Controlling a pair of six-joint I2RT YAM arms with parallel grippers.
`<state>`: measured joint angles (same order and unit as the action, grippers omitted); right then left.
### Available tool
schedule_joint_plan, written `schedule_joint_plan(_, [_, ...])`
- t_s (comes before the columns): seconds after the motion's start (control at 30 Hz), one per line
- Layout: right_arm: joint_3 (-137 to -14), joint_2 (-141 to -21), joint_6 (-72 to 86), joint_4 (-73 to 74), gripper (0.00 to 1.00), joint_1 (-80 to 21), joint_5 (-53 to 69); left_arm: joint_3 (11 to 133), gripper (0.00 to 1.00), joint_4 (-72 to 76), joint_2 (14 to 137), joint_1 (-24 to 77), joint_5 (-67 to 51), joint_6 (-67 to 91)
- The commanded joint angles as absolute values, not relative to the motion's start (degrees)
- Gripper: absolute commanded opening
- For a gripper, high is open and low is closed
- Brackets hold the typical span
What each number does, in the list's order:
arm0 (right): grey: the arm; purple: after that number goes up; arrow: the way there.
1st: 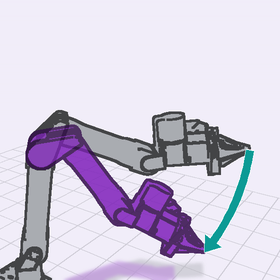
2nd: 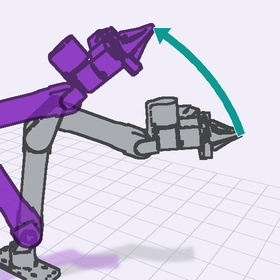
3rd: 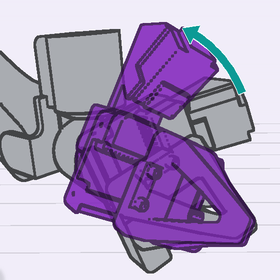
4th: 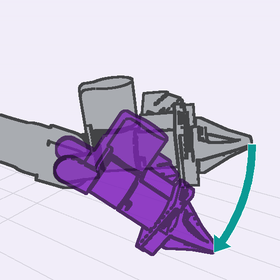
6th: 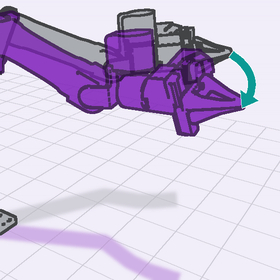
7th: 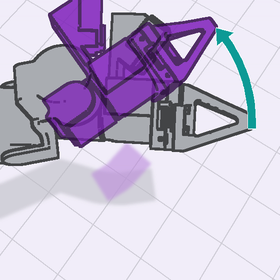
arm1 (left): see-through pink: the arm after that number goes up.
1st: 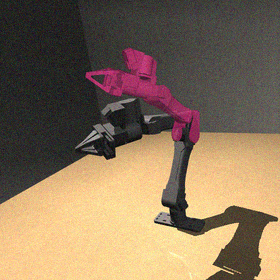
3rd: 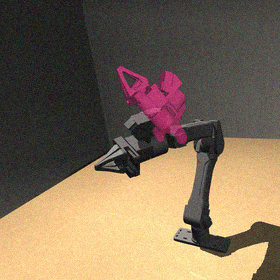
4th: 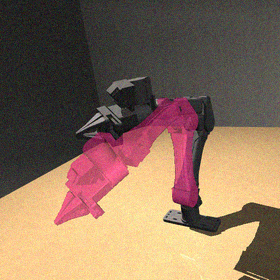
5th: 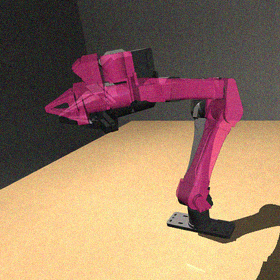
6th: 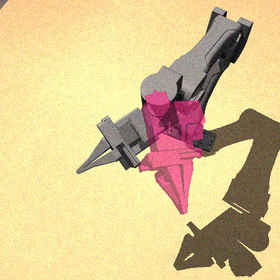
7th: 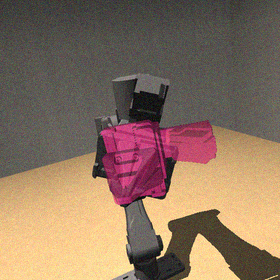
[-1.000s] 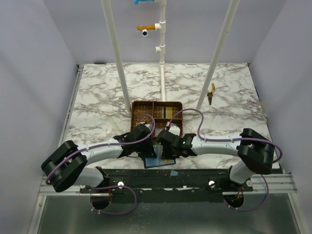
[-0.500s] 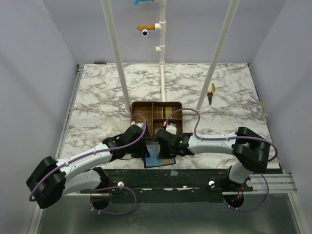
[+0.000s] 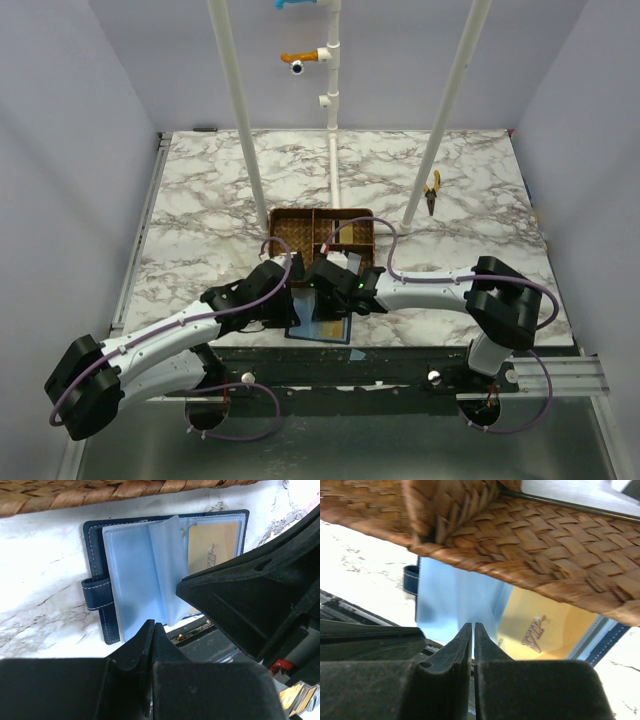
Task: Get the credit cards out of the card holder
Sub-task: Remove the credit card from the card holder.
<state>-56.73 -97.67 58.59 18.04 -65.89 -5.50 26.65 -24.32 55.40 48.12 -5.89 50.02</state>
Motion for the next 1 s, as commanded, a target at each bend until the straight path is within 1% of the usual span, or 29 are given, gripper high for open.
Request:
schedule_joint_plan(0.0, [-59.4,-98.6,56.8,17.1,0.09,-65.9,-3.9,26.0,0.00,-25.8,53.9,48.3,-4.2,50.4])
schedule_joint_plan(0.53, [-62.6,-104.3,56.6,15.8,0.07,-65.9,-1.4,25.2,0.00,-27.6,48.7,48.3,-4.6,50.4])
schedule_joint_plan(0.7, [-63.8,-101.7,56.6,19.8,0.07,-65.8,-5.6,24.8,0.00,-27.3,48.3,48.3,-4.6,50.3])
schedule_joint_plan(0.77, [-63.3,-99.2,56.8,22.9,0.11,-65.8,-8.2,24.4,0.00,-26.2,49.5,48.3,-4.9,50.1])
schedule_joint_plan(0.93, [-58.3,-92.5,60.1,28.5,0.29,-65.9,-11.7,24.1,0.00,-23.3,52.8,48.3,-5.3,49.9])
schedule_joint_plan(0.97, [-56.5,-91.1,61.0,29.1,0.30,-65.8,-12.2,23.9,0.00,-23.2,53.2,48.3,-5.0,49.9])
